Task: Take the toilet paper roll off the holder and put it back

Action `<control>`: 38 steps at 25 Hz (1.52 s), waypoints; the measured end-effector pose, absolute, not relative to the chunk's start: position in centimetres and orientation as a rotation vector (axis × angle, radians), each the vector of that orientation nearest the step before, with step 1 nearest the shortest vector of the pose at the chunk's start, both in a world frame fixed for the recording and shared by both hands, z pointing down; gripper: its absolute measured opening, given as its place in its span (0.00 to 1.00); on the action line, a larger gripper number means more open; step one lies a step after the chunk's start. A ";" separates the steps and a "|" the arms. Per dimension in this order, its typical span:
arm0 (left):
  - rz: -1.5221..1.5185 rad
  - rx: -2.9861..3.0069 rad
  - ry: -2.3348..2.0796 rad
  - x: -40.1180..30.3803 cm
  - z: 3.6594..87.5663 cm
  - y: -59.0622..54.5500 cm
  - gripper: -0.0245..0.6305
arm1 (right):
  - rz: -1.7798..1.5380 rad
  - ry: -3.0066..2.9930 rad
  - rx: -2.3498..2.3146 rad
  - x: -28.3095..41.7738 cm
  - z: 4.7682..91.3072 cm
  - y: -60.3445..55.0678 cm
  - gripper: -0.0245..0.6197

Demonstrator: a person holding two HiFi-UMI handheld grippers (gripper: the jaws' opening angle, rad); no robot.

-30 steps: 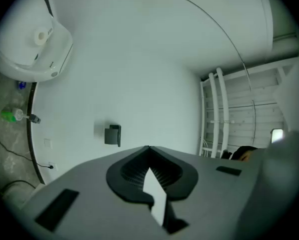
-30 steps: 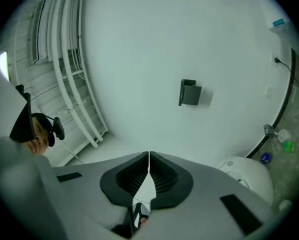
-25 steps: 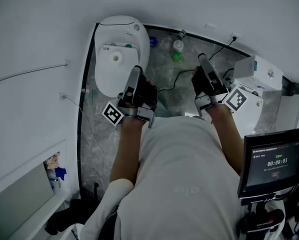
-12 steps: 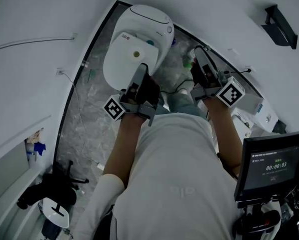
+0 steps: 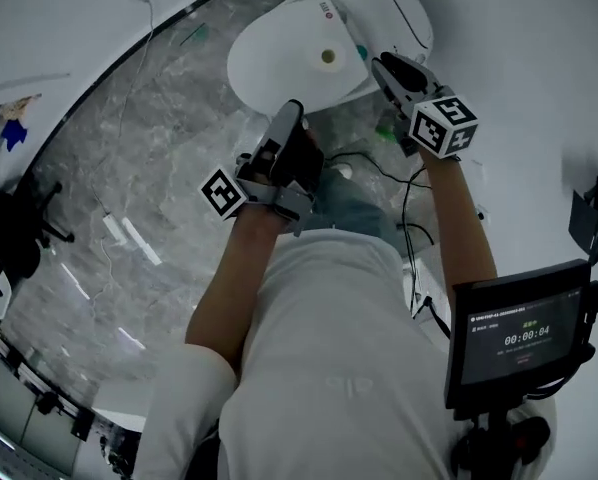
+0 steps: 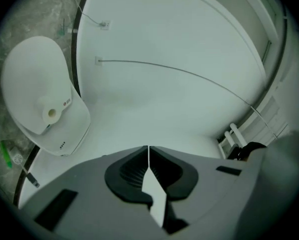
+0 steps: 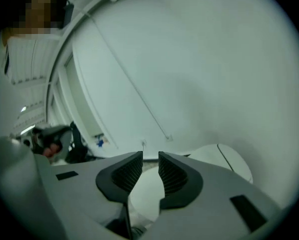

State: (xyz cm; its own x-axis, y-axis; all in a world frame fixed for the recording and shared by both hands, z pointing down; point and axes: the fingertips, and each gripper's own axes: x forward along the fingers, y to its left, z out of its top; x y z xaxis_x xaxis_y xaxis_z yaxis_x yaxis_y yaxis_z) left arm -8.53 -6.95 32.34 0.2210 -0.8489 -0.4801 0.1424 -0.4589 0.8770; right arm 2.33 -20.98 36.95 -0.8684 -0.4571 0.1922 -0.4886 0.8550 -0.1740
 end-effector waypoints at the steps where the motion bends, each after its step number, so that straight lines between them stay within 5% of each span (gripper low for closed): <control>1: -1.307 1.670 -0.548 -6.6 29.6 -9.0 0.05 | 0.233 -2.818 0.926 5.7 35.4 -22.6 0.18; 5: -1.277 1.699 -0.469 -5.3 26.0 -10.7 0.05 | 0.008 -2.523 0.971 9.0 37.2 -27.0 0.25; 13: -1.365 1.643 -0.618 -8.9 34.3 -12.6 0.05 | -0.140 -2.182 0.687 6.2 53.3 -35.2 0.30; 38: -1.333 1.648 -0.653 -8.8 34.0 -11.0 0.05 | -0.032 -2.049 0.802 8.2 54.6 -36.4 0.30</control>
